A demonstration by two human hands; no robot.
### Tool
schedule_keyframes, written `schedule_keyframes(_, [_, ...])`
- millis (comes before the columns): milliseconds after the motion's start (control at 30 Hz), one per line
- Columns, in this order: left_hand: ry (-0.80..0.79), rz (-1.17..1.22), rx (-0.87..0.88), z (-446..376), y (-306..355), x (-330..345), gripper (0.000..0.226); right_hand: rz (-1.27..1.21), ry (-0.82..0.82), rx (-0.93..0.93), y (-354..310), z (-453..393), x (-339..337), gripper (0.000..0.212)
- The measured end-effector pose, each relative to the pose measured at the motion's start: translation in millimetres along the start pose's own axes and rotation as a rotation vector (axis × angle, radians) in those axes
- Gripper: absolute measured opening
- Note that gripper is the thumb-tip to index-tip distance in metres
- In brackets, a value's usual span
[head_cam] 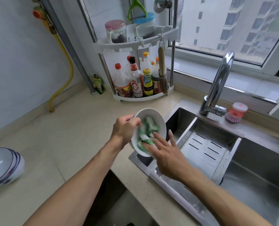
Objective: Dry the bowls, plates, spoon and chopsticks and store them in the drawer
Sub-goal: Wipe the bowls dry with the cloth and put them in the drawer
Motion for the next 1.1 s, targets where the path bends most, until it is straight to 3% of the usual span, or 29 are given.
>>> schedule_keyframes(67, [-0.094, -0.029, -0.066, 0.7, 3.7, -5.8, 0.022, 0.164, 0.017, -0.1, 14.7, 3.5, 5.3, 0.064])
schedule_keyframes(200, [-0.116, 0.142, -0.239, 3.1, 2.2, -10.2, 0.039, 0.208, 0.264, -0.208, 16.1, -3.8, -0.7, 0.039])
schedule_keyframes(300, [-0.155, 0.353, -0.207, 5.8, -11.2, -6.8, 0.059, 0.164, 0.377, -0.125, 8.0, -12.9, -11.2, 0.013])
schedule_keyframes(367, [-0.057, 0.531, -0.118, 14.0, -24.1, 5.4, 0.053, 0.074, 0.398, -0.022, -5.9, -22.7, -17.9, 0.018])
schedule_keyframes(500, [0.232, 0.692, -0.085, 27.5, -30.8, 19.7, 0.027, -0.332, 0.277, 0.188, -32.2, -34.9, -31.2, 0.028])
schedule_keyframes(567, [0.236, 0.675, -0.056, 25.0, -28.8, 13.1, 0.029, -0.486, 0.096, 0.176, -35.7, -27.4, -29.0, 0.04])
schedule_keyframes(633, [0.197, 0.584, 0.01, 25.8, -25.0, 5.3, 0.018, -0.299, 0.041, 0.011, -27.3, -18.5, -26.5, 0.049])
schedule_keyframes(700, [0.157, 0.499, 0.042, 28.7, -23.9, 0.5, 0.02, 0.023, 0.092, -0.111, -8.6, -15.9, -24.3, 0.058])
schedule_keyframes(800, [0.164, 0.401, 0.079, 32.4, -19.7, 2.0, 0.019, 0.209, 0.003, -0.111, 4.6, -22.5, -30.3, 0.07])
schedule_keyframes(900, [0.241, 0.381, 0.098, 30.3, -14.3, 8.1, 0.014, -0.032, -0.088, 0.029, -16.4, -23.4, -27.7, 0.064])
schedule_keyframes(1000, [0.295, 0.29, 0.108, 25.8, -15.0, 8.9, 0.031, -0.438, -0.092, 0.082, -37.4, -19.0, -31.2, 0.066])
schedule_keyframes(1100, [0.209, 0.272, 0.088, 23.3, -18.5, 3.3, 0.034, -0.24, -0.071, -0.026, -17.9, -11.4, -28.4, 0.068])
Point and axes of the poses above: each hand's wrist, its own z-axis away from the middle knuckle, its own x-axis out of the palm, y = z × x, the point moved 2 cm from there along -z, towards the middle knuckle, and after that the axes turned 9 degrees about z, right-handed, at the moved point
